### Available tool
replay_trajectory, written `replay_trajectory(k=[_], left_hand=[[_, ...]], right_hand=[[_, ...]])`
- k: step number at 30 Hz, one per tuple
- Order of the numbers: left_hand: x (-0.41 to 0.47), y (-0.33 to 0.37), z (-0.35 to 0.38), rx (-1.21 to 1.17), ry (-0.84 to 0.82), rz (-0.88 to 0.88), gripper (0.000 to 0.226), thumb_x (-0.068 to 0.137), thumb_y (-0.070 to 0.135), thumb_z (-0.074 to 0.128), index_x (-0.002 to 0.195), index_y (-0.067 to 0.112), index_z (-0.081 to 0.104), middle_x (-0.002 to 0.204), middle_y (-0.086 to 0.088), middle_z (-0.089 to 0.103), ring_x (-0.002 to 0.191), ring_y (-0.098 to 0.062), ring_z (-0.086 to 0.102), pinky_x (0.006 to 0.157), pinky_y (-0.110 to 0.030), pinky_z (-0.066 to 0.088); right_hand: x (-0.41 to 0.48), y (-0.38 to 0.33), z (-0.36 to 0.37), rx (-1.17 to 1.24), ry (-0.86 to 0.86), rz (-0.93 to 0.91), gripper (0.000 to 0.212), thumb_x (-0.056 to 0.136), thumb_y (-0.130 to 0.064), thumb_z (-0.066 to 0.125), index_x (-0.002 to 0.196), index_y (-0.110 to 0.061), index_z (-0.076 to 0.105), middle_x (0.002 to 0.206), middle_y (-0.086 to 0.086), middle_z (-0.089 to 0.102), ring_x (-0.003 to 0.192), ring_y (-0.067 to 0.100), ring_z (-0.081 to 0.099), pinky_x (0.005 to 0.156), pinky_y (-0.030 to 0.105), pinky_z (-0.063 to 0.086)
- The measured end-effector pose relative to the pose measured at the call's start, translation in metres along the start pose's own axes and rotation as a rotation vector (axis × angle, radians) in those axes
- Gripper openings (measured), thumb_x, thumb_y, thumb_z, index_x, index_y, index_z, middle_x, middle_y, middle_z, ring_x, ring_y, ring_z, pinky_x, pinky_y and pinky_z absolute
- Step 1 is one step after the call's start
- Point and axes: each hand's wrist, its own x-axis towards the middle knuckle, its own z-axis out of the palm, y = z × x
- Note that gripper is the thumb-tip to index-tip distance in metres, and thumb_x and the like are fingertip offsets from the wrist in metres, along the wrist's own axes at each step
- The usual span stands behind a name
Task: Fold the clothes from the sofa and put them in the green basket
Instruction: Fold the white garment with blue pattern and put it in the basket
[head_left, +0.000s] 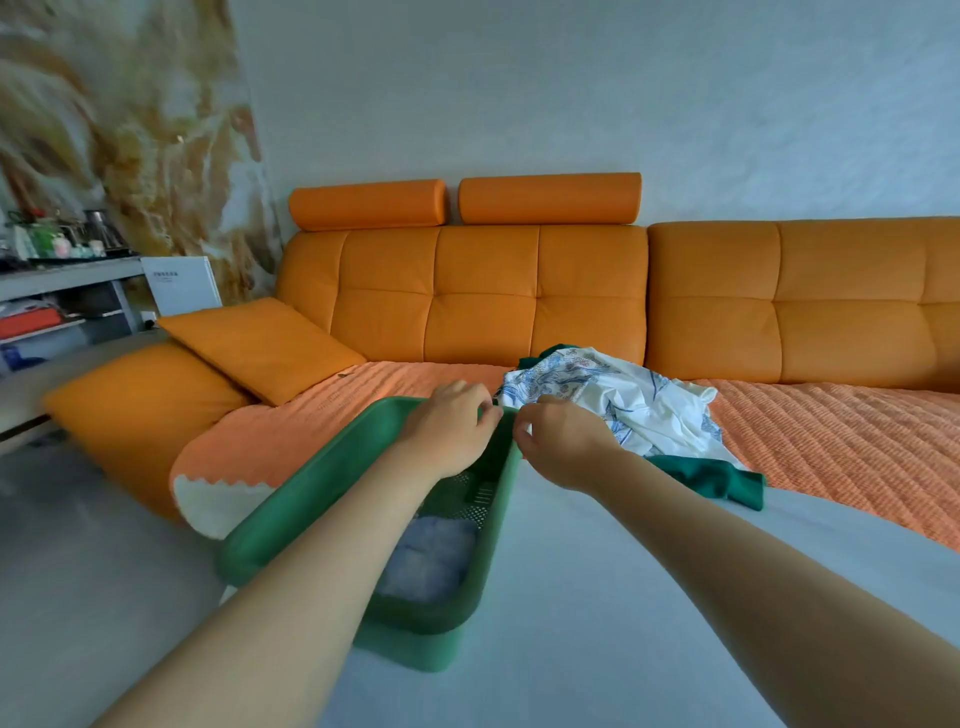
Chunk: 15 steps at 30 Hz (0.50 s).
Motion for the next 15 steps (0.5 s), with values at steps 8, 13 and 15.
replay_trajectory(k=[8, 13, 15], left_hand=[[0.108, 0.084, 0.082, 0.019, -0.213, 0.07, 0.026, 0.098, 0.039, 0.05, 0.115, 0.018, 0.052, 0.122, -0.001, 0.056, 0.113, -0.025, 0.052, 0.087, -0.039, 0.045], [0.162, 0.098, 0.15, 0.093, -0.346, 0.068, 0.04, 0.097, 0.034, 0.051, 0.13, 0.014, 0.043, 0.133, -0.009, 0.051, 0.115, -0.03, 0.05, 0.084, -0.04, 0.044], [0.184, 0.095, 0.17, 0.109, -0.359, 0.051, 0.037, 0.097, 0.031, 0.052, 0.128, 0.013, 0.042, 0.129, -0.011, 0.05, 0.108, -0.029, 0.05, 0.077, -0.038, 0.039]], right_hand=[[0.007, 0.152, 0.01, 0.074, -0.141, 0.258, 0.031, 0.098, -0.023, 0.047, 0.127, -0.025, 0.058, 0.13, 0.001, 0.054, 0.116, 0.023, 0.055, 0.087, 0.03, 0.046], [0.034, 0.222, 0.046, 0.091, -0.177, 0.322, 0.046, 0.096, -0.022, 0.053, 0.14, -0.025, 0.044, 0.137, 0.005, 0.044, 0.122, 0.026, 0.051, 0.09, 0.033, 0.044], [0.053, 0.24, 0.063, 0.047, -0.185, 0.318, 0.054, 0.095, -0.022, 0.053, 0.146, -0.022, 0.036, 0.141, 0.007, 0.039, 0.124, 0.029, 0.049, 0.09, 0.036, 0.046]])
